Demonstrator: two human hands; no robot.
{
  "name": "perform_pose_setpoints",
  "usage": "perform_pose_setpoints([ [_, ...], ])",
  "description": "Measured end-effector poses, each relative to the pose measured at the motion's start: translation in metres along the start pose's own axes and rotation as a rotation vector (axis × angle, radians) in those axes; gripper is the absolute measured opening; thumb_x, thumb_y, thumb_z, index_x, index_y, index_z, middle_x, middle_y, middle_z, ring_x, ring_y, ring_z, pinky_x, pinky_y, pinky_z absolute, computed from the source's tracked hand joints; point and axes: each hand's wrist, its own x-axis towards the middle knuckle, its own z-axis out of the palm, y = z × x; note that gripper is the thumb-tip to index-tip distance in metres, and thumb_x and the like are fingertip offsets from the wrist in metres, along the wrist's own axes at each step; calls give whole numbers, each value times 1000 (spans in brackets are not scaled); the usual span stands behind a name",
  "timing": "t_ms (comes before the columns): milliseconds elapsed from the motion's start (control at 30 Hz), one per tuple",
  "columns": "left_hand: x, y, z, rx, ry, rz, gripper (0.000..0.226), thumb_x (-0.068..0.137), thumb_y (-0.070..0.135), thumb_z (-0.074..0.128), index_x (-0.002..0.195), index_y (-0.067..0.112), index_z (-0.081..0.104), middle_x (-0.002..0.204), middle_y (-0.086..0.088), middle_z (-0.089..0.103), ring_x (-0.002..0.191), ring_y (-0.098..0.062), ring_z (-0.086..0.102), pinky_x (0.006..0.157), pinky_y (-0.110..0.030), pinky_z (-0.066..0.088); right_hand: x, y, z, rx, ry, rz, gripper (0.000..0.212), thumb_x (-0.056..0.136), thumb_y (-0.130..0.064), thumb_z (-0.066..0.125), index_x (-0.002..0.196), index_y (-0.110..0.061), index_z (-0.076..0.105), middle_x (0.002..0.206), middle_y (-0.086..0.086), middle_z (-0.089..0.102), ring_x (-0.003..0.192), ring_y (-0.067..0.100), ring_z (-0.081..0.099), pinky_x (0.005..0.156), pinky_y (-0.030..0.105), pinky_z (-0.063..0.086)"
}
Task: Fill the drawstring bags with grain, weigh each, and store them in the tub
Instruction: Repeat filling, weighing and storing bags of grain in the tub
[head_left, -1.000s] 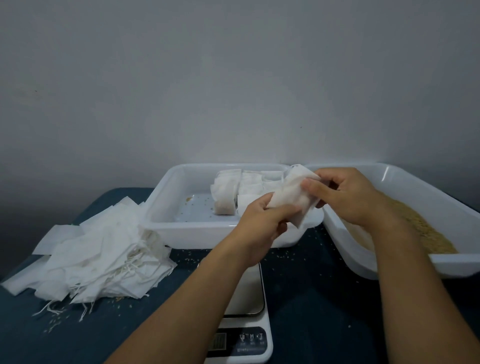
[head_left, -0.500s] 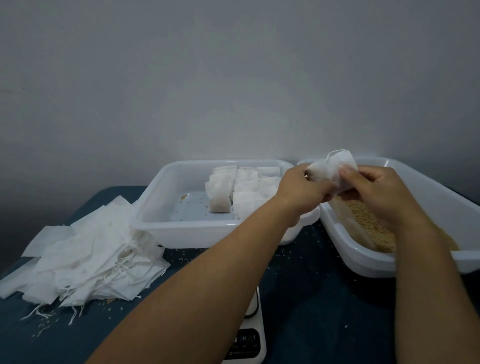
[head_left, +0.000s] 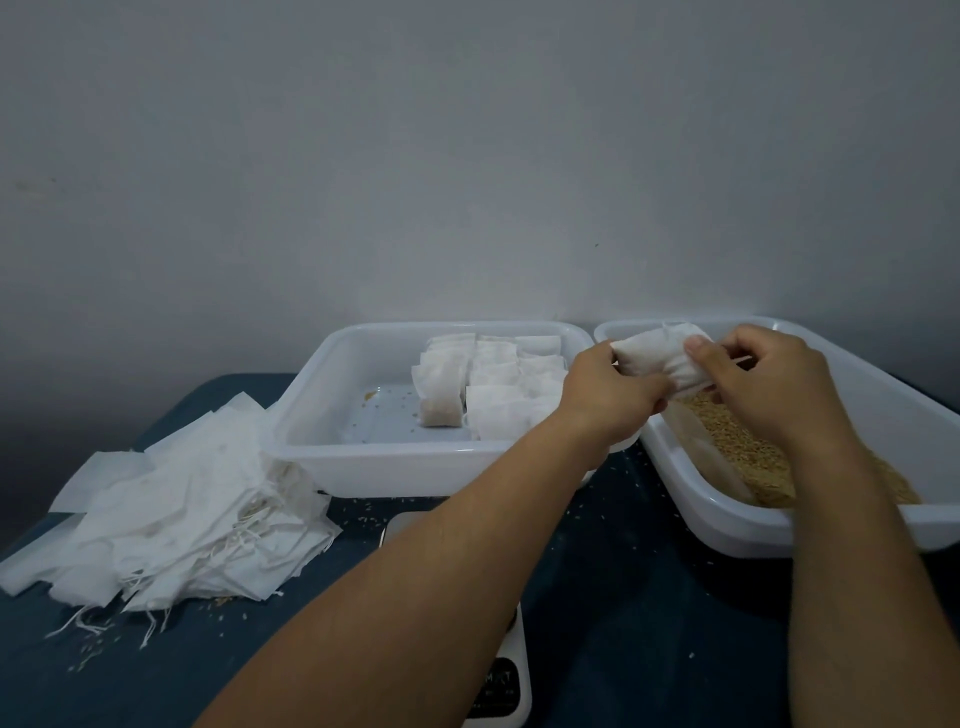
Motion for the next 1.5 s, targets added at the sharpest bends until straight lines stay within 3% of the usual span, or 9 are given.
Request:
perform_pose_setpoints([
  [133,-7,1,-2,-124,-32,15,28,85,2,77,110,8,67,100,-13,72,83,-19,70,87,-43,65,-1,-10,-3,184,-62,-67,18,100,-49,66,91,-34,71,89,-12,75,86,13,72,83,46,61],
  [333,-37,3,-22,-238,-84,55,29,89,4,78,115,8,66,98,-11,70,88,-22,66,95,-50,59,-8,-47,-3,254,-87,-213,6,98,-37,72,95,-31,71,89,-12,73,83,11,69,74,31,56],
  [633,-97,-12,-111,164,-92,206,33,79,29,86,109,30,72,104,5,78,96,-15,75,89,-37,63,-36,-118,15,159,-449,-457,11,89,-34,80,92,-40,72,94,-24,73,94,-2,68,74,5,46],
  [733,-116,-24,-136,194,-63,218,29,80,29,86,107,29,74,100,5,79,94,-14,75,88,-33,62,-45,-130,33,162,-537,-496,25,88,-33,82,105,-47,69,100,-26,71,99,-5,68,82,5,47],
  [900,-141,-48,-169,160,32,194,27,84,24,87,107,32,75,102,7,79,94,-12,75,81,-21,57,-62,-133,59,355,-673,-336,88,80,-39,90,148,-59,38,115,-17,74,113,3,70,97,14,52],
  [1033,-147,-60,-181,129,84,214,31,85,19,86,113,28,75,106,5,80,99,-14,76,85,-25,59,-87,-122,87,369,-611,-118,68,84,-55,80,145,-46,51,114,-12,75,109,1,70,101,33,57],
  [1167,-147,-66,-183,153,81,219,35,83,23,86,116,27,74,108,5,79,101,-16,76,91,-38,62,-106,-111,105,312,-519,-151,7,95,-37,75,100,-32,76,93,-11,77,87,8,72,82,32,61],
  [1300,-151,-67,-185,278,83,257,35,82,40,83,115,40,69,106,13,76,98,-12,74,84,-33,62,-123,-104,111,351,-432,-222,12,100,-25,70,92,-33,74,86,-15,73,82,6,68,70,13,50],
  [1500,-148,-69,-193,359,90,276,10,93,26,78,96,35,75,90,11,75,75,-6,68,66,-23,54,-139,-98,117,288,-396,-307,11,98,-17,72,102,-25,79,92,-19,75,89,7,71,77,18,54],
])
